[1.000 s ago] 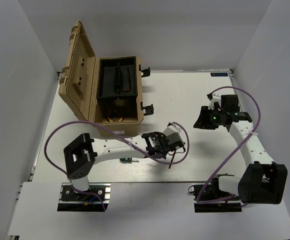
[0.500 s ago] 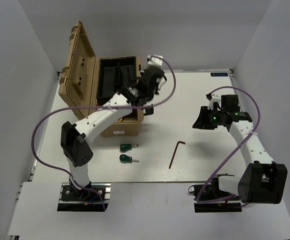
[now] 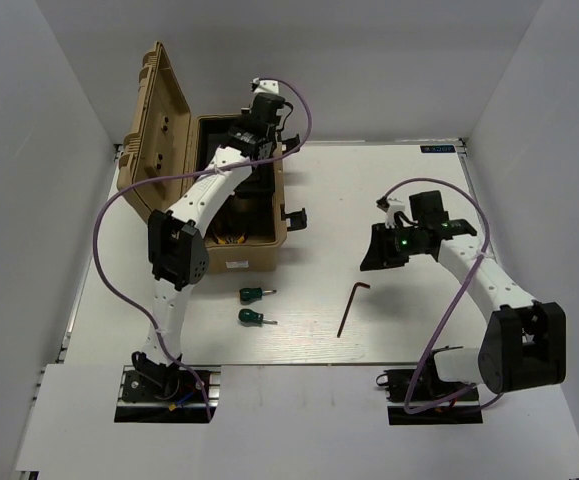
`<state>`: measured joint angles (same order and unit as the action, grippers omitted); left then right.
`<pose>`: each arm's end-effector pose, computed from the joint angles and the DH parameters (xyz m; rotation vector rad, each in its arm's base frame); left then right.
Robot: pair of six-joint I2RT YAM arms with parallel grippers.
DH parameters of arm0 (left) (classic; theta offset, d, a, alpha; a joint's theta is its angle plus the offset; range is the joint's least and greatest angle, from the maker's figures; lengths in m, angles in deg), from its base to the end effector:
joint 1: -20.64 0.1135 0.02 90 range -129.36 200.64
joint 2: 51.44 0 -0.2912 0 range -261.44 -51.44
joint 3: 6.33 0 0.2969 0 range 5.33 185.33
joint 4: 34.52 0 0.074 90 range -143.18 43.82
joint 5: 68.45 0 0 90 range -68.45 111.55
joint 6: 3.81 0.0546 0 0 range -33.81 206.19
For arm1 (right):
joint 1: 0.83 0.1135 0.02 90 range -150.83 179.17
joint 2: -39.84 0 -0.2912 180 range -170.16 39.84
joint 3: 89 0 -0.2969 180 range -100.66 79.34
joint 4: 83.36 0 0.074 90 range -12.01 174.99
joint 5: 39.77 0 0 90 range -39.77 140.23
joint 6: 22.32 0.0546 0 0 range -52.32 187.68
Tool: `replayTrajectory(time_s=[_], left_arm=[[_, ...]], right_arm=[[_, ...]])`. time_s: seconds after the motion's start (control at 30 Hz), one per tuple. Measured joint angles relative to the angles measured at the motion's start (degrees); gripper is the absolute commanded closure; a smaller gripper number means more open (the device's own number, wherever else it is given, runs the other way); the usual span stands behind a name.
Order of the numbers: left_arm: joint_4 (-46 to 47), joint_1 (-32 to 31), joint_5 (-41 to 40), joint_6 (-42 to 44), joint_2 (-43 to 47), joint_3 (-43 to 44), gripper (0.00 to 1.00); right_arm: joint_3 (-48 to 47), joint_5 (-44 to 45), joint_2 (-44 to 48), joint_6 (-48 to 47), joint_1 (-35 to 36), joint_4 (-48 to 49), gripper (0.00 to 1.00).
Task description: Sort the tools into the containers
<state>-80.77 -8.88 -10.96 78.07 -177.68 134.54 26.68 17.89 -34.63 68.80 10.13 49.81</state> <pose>0.5206 -0.2611 0.3604 0.0514 2.0335 0.1923 0.2887 0.0857 0.2410 -0.4312 2.4880 0.8039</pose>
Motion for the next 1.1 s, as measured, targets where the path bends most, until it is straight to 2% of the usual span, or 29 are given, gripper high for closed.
replayTrajectory(time_s=[0.03, 0.1, 0.13, 0.17, 0.27, 0.4, 0.57, 0.67, 0.87, 1.0, 1.1], left_arm=[[-0.2, 0.8, 0.3, 0.0, -0.8, 0.0, 0.98], [-0.5, 2.0, 0.9, -0.1, -1.9, 0.0, 0.88], [-0.7, 2.6, 1.5, -0.2, -2.5, 0.0, 0.71], [-0.8, 2.9, 2.1, -0.1, -2.8, 0.0, 0.63], [-1.3, 3.5, 3.6, -0.2, -3.3, 0.0, 0.46], [-1.2, 3.4, 5.7, -0.3, -3.3, 0.7, 0.39], [-1.1, 3.0, 8.3, -0.6, -1.0, 0.0, 0.37], [0.8, 2.6, 11.8, -0.9, 9.3, -12.5, 0.31], [7.3, 0.6, 23.1, 0.0, 43.3, -46.3, 0.21], [9.9, -0.1, 28.9, 0.6, 60.5, -60.0, 0.21], [10.6, -0.1, 31.6, 0.7, 66.7, -65.9, 0.21]], right_arm=[[0.0, 0.2, -0.4, 0.0, 0.9, 0.0, 0.64], [0.0, 0.9, -1.6, 0.0, 2.3, 0.0, 0.64], [0.0, 1.3, -2.3, 0.1, 3.0, 0.0, 0.64], [0.0, 1.8, -3.0, 0.2, 3.7, -0.1, 0.64], [0.0, 4.2, -4.3, 1.4, 5.7, -0.5, 0.64], [0.0, 8.3, -4.7, 3.9, 8.1, -0.4, 0.64], [0.1, 12.3, -6.5, 7.0, 11.1, 0.5, 0.64], [0.5, 15.0, -8.9, 8.7, 12.8, 1.0, 0.64], [2.1, 21.0, -12.0, 12.0, 15.5, 1.0, 0.64], [3.0, 23.8, -12.4, 13.8, 17.4, 1.2, 0.63], [2.6, 24.6, -14.4, 15.3, 18.9, 1.5, 0.62]])
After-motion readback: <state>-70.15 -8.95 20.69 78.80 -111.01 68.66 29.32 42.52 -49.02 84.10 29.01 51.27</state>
